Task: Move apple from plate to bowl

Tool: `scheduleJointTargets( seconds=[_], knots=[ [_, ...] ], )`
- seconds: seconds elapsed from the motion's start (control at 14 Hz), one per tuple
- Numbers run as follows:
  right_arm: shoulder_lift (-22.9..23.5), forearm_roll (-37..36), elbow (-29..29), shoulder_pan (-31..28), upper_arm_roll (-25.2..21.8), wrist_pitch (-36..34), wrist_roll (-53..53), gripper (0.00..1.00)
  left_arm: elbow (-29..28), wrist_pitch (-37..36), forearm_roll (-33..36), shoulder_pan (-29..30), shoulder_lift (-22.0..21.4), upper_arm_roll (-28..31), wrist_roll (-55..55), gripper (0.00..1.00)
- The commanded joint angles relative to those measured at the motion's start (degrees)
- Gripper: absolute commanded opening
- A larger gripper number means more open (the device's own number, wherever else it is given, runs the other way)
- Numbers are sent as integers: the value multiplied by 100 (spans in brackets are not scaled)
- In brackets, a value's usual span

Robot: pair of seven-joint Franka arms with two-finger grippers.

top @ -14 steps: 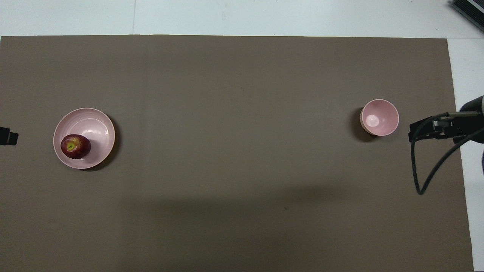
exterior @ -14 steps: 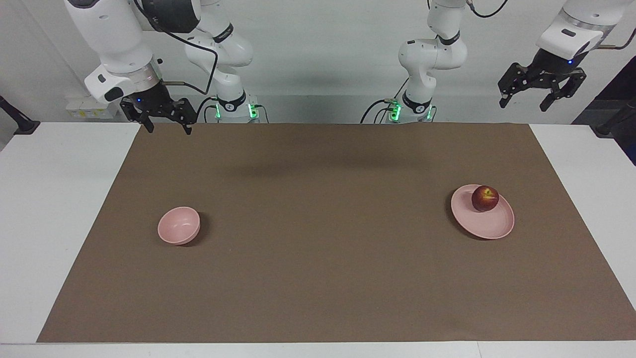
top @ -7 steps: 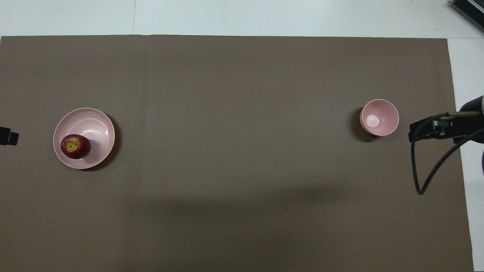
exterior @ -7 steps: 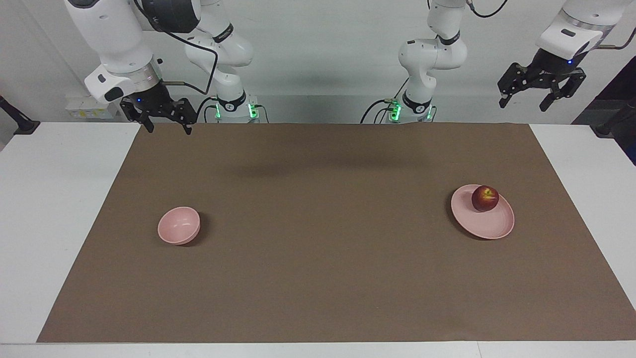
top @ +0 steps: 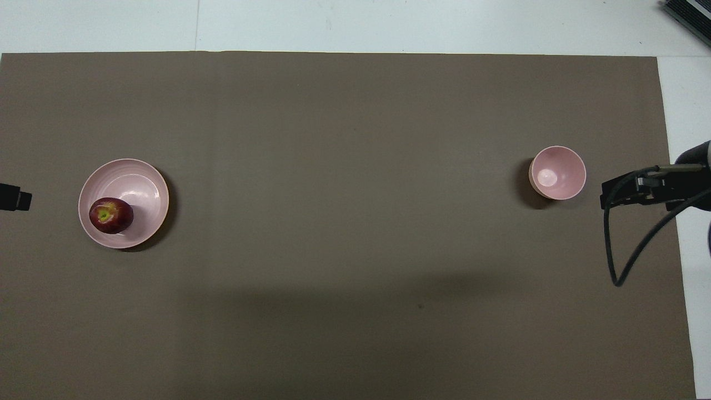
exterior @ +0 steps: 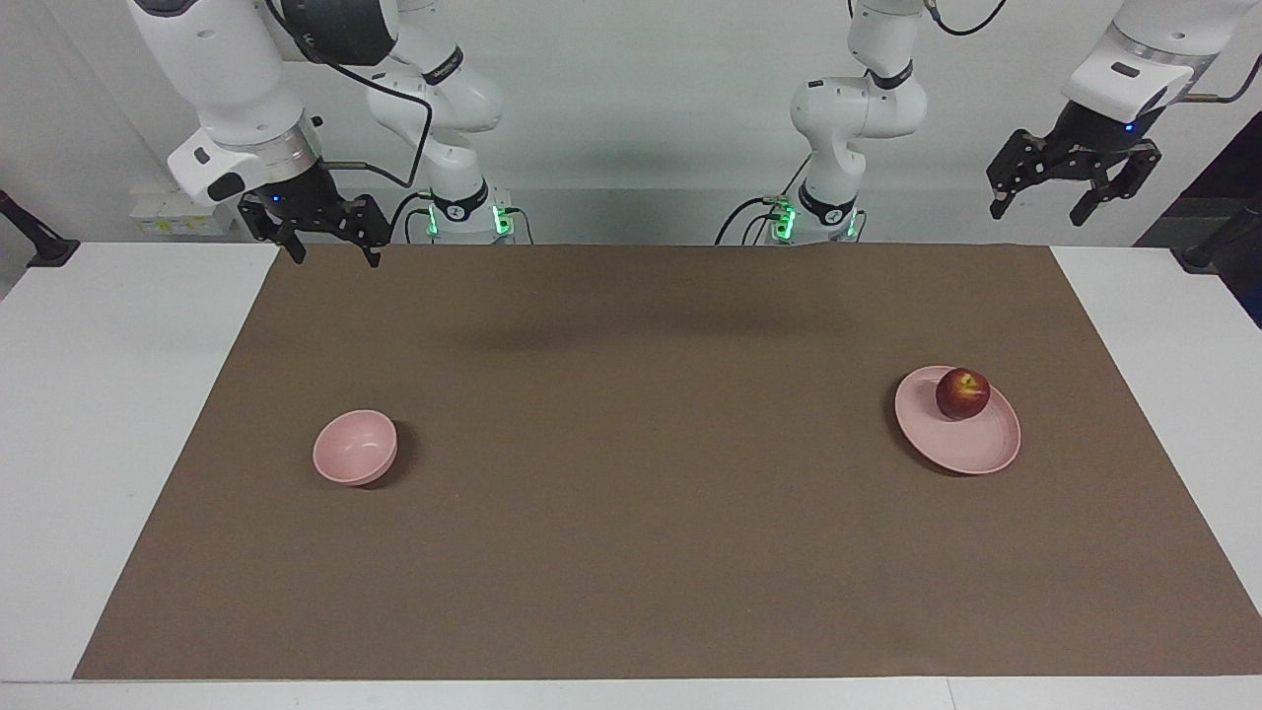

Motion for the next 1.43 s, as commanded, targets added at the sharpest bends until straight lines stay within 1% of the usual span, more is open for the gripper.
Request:
scheduleJointTargets(
  seconds=[0.0,0.21,0.36,0.57,0.71,0.93,1.0,1.29,1.36],
  knots=[
    [-57,131,-4,-6,-36,-10,-160,100,-629,526,-78,51,-190,10,34,100],
    [-57,131,-4,-6,-35,-10,-160,100,-1183,983,-78,191,-190,28,331,100],
    [-57,122,-4,-6,-44,-10,-160,100,-1771,1536,-78,262,-190,28,508,100],
    [-57,122,-4,-6,-35,-10,-160,100,-2483,2345,-78,481,-181,28,692,100],
    [-57,131,-4,-6,-36,-10,-160,100,-2818,2811,-78,578,-120,28,737,100],
    [-57,122,-4,-6,-44,-10,-160,100,-3336,3698,-78,718,55,28,850,100],
    [-57,122,-4,-6,-44,-10,-160,100,-3469,3866,-78,745,91,28,903,100],
    [-57,122,-4,-6,-44,-10,-160,100,-3865,4604,-78,798,459,28,913,100],
    [-57,122,-13,-6,-44,-10,-160,100,-3892,4763,-78,789,582,28,904,100]
  ],
)
